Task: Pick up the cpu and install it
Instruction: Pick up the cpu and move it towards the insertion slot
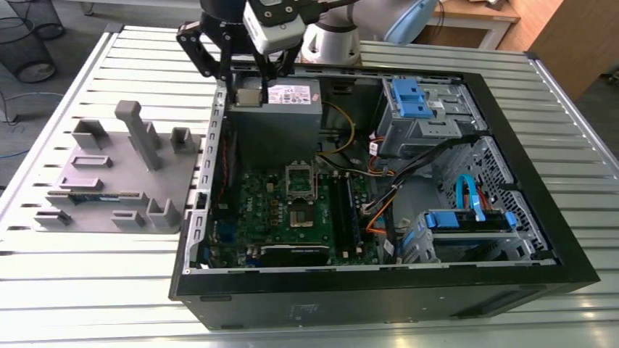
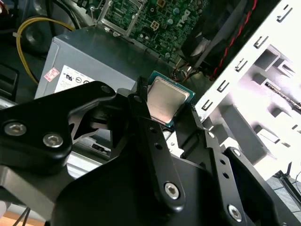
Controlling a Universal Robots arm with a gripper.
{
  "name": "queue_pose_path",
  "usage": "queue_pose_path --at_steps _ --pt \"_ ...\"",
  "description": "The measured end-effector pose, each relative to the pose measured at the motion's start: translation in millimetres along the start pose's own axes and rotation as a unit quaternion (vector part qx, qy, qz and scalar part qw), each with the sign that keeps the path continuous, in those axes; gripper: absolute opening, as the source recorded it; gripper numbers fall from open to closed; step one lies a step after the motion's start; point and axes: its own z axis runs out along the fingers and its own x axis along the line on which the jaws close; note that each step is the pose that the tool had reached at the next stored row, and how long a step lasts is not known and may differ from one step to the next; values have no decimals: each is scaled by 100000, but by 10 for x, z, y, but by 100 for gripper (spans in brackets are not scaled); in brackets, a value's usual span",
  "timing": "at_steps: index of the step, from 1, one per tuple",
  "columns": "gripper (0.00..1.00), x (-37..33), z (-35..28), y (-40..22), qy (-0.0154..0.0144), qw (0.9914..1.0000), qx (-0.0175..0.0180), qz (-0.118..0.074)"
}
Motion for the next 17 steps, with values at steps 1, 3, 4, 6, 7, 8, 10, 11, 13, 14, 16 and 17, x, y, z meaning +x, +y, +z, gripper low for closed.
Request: queue_pose_path --at_steps 1,3,4,6,7,8,10,11,13,14,16,17 --pt "47 -23 1 -1 -2 100000 -1 -2" --pt "47 -68 2 -1 2 100000 1 2" --pt "47 -91 3 -2 1 100000 0 4" --pt "47 -141 4 -3 5 100000 2 4" --pt "47 -165 5 -3 4 100000 3 4" --pt "47 -190 5 -4 6 100000 3 -3" --pt "47 -241 7 -5 6 100000 -2 4" --pt "47 -268 8 -5 7 100000 2 9" --pt "47 -321 9 -6 12 100000 4 1" --pt "47 -350 10 -7 15 100000 1 -4" --pt "47 -401 11 -8 16 100000 0 2" --pt "47 -427 12 -8 18 100000 2 6"
